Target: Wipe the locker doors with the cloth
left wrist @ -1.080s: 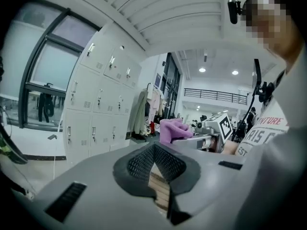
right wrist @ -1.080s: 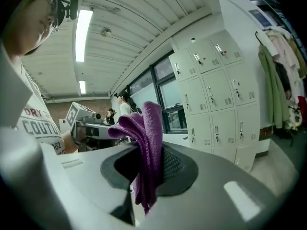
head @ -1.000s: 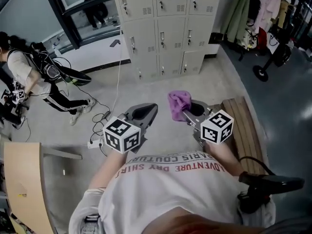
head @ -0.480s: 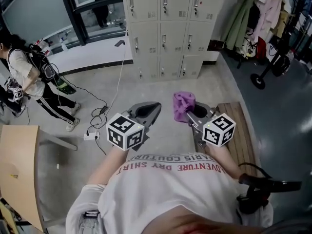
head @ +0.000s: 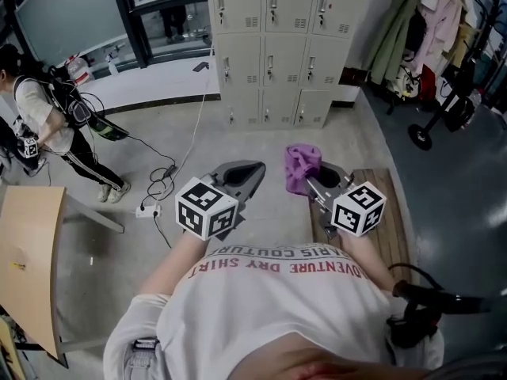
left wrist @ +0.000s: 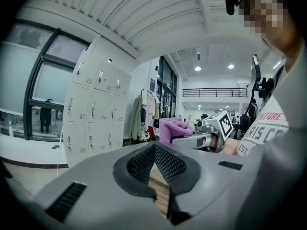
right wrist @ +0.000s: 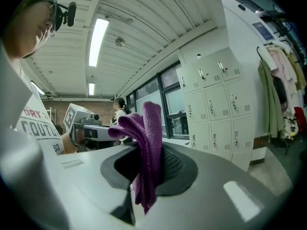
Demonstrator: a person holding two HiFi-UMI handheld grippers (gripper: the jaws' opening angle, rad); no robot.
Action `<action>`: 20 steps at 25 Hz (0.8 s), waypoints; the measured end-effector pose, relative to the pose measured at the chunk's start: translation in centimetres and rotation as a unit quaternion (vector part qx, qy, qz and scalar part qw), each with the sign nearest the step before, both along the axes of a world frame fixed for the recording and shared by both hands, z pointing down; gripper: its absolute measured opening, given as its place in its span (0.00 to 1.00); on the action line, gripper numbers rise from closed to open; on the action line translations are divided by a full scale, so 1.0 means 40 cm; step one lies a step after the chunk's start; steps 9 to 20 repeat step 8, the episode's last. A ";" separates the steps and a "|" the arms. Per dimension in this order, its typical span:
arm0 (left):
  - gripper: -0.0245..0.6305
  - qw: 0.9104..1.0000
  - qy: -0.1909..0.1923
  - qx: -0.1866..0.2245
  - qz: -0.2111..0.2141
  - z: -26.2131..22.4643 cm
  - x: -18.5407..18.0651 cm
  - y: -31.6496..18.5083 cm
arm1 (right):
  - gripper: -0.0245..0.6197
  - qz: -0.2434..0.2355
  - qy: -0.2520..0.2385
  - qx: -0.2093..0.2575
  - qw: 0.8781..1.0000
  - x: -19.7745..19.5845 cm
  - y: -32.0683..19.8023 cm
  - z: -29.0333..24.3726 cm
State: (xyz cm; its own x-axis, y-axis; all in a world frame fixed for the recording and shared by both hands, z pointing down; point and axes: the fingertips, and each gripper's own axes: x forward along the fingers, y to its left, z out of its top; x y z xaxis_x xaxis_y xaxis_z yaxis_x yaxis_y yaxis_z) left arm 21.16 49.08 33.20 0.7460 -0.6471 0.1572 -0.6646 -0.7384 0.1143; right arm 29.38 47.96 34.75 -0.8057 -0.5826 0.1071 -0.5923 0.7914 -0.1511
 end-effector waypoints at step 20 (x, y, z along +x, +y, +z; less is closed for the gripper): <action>0.04 1.000 -0.008 -0.003 0.008 -0.019 -0.011 -0.038 | 0.13 0.008 -0.003 -0.005 1.000 -0.007 -0.036 -0.021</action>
